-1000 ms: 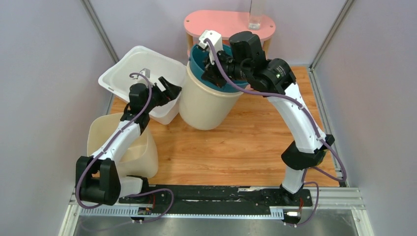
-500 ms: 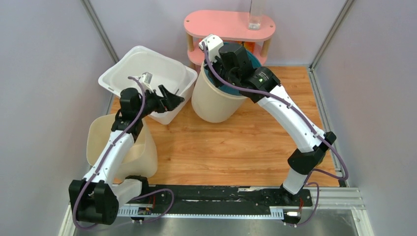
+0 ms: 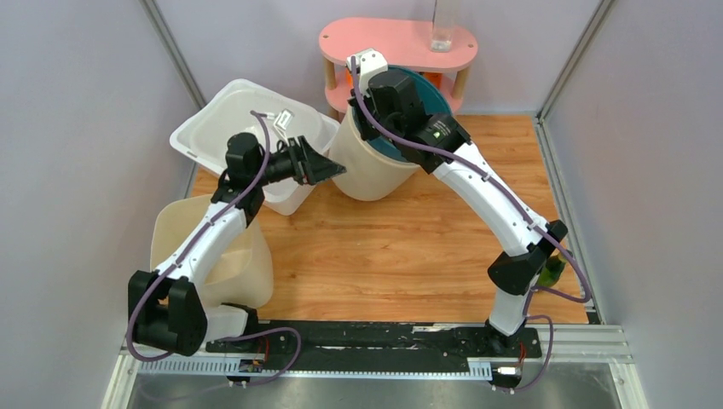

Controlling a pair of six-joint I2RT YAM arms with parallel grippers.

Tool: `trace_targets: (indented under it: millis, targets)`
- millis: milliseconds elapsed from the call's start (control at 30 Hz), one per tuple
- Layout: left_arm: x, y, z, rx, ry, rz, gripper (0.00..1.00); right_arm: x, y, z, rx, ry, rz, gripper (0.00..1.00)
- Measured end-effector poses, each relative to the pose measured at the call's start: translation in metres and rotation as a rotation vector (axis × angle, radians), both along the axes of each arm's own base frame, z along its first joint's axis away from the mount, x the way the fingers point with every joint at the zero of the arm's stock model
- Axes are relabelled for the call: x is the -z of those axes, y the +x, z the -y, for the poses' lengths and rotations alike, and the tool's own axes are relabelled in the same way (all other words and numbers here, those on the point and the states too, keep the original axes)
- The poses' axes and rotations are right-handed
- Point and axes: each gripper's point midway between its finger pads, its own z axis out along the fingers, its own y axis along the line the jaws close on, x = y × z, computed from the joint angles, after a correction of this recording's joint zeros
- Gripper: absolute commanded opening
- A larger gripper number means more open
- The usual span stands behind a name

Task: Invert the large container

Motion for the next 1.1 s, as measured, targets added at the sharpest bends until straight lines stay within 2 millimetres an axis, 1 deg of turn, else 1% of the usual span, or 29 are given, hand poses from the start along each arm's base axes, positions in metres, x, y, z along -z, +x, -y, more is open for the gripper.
trace_targets:
  millis: [167, 233, 300, 400, 533, 633, 733, 767, 933, 967, 1067, 1100]
  targets:
    - [-0.043, 0.014, 0.004, -0.01, -0.04, 0.092, 1.0, 0.015, 0.006, -0.007, 0.01, -0.003, -0.031, 0.0]
    - [-0.054, 0.019, 0.004, -0.03, -0.053, 0.107, 0.99, 0.018, 0.006, -0.009, 0.01, 0.0, -0.039, 0.0]
    - [-0.059, 0.026, 0.004, -0.051, -0.061, 0.106, 0.93, 0.018, 0.006, -0.01, 0.007, 0.006, -0.044, 0.0]
    - [-0.055, 0.04, 0.007, -0.079, -0.06, 0.074, 0.87, 0.018, 0.004, -0.012, -0.003, 0.013, -0.05, 0.0]
    - [-0.034, 0.054, 0.011, -0.1, -0.054, -0.007, 0.78, 0.019, 0.002, -0.015, -0.021, 0.021, -0.058, 0.0]
    - [-0.024, 0.059, 0.014, -0.103, -0.053, -0.047, 0.73, 0.022, 0.001, -0.017, -0.032, 0.022, -0.067, 0.0]
    - [-0.022, 0.06, 0.016, -0.106, -0.057, -0.062, 0.66, 0.03, 0.001, -0.018, -0.035, 0.013, -0.079, 0.0]
    - [-0.023, 0.06, 0.016, -0.108, -0.059, -0.064, 0.6, 0.032, 0.001, -0.019, -0.036, 0.009, -0.083, 0.0]
    - [-0.024, 0.064, 0.017, -0.123, -0.057, -0.085, 0.42, 0.036, 0.0, -0.021, -0.046, 0.014, -0.096, 0.0]
    - [-0.022, 0.064, 0.017, -0.126, -0.054, -0.094, 0.36, 0.036, 0.0, -0.021, -0.048, 0.014, -0.096, 0.0]
    - [-0.022, 0.062, 0.022, -0.116, -0.06, -0.111, 0.24, 0.039, 0.0, -0.022, -0.051, 0.009, -0.104, 0.0]
    - [-0.022, 0.061, 0.025, -0.109, -0.059, -0.117, 0.16, 0.041, 0.0, -0.022, -0.049, 0.005, -0.107, 0.0]
